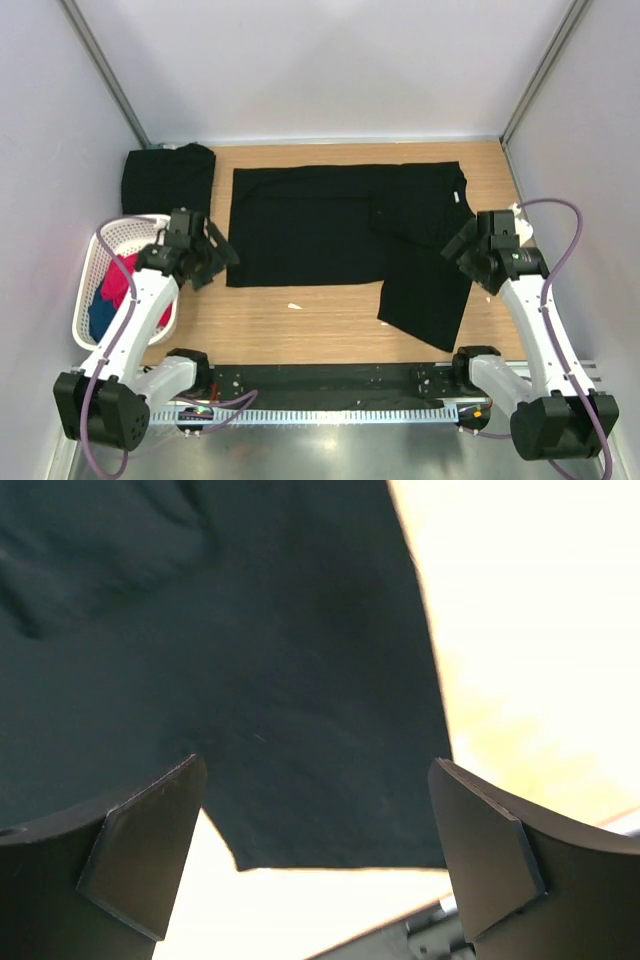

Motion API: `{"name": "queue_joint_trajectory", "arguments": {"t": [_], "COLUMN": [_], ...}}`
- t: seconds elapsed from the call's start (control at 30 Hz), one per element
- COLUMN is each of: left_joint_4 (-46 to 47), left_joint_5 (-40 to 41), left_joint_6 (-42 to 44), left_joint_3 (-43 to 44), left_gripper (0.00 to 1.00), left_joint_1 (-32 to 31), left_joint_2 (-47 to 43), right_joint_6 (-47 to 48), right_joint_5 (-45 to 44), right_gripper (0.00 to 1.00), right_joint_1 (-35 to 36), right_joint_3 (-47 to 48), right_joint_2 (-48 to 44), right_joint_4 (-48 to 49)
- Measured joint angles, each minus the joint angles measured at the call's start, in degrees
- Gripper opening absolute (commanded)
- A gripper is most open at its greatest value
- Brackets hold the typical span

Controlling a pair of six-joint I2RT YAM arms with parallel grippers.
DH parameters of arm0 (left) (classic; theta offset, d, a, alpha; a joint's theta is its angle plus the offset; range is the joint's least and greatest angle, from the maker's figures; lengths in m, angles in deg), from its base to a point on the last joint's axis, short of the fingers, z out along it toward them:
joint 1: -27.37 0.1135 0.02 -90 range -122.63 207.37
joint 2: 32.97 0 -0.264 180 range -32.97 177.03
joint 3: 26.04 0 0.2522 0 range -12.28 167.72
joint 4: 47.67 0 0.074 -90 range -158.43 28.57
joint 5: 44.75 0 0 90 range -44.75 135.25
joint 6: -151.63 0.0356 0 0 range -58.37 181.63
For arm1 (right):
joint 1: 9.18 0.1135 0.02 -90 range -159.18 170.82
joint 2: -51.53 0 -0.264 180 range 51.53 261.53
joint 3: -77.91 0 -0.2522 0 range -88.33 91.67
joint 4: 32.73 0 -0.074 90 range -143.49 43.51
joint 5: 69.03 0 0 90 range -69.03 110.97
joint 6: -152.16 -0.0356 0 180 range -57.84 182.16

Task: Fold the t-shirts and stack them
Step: Fold the tshirt

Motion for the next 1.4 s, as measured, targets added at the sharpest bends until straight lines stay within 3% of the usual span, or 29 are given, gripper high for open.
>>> {"name": "queue_joint_trajectory", "arguments": {"t": [0.13, 0.3, 0.63, 0.9, 1.4], "left_joint_4": [0.1, 3.5, 12.7, 16.2, 18.0], "left_joint_5": [3.1, 7.8, 10.3, 9.9, 9.2], "left_joint_6": [-6.6, -11.8, -13.2, -13.1, -12.8], "left_joint_3": [-10.0, -13.2, -13.9, -13.9, -14.4], "left_gripper": [0.69, 0.62, 0.52, 0.49, 0.2], "left_joint_1": [0.0, 0.0, 0.0, 0.0, 0.0], "left_joint_2": [-3.6, -3.2, 12.0, 16.9, 19.5], "right_joint_6": [-4.4, -7.4, -8.3, -7.2, -7.1], "right_joint_5": [-0.8, -0.9, -3.3, -7.1, -9.1], "right_gripper": [0.99, 0.98, 0.96, 0.96, 0.98], "right_joint_1": [0.0, 0.0, 0.0, 0.0, -2.8], "right_joint_3": [-5.1, -5.7, -3.8, -0.7, -0.7], "right_joint_2": [-3.0, 0.9, 7.9, 11.8, 12.9], "right_joint_4": [-3.3, -3.9, -5.8, -9.3, -11.9]}}
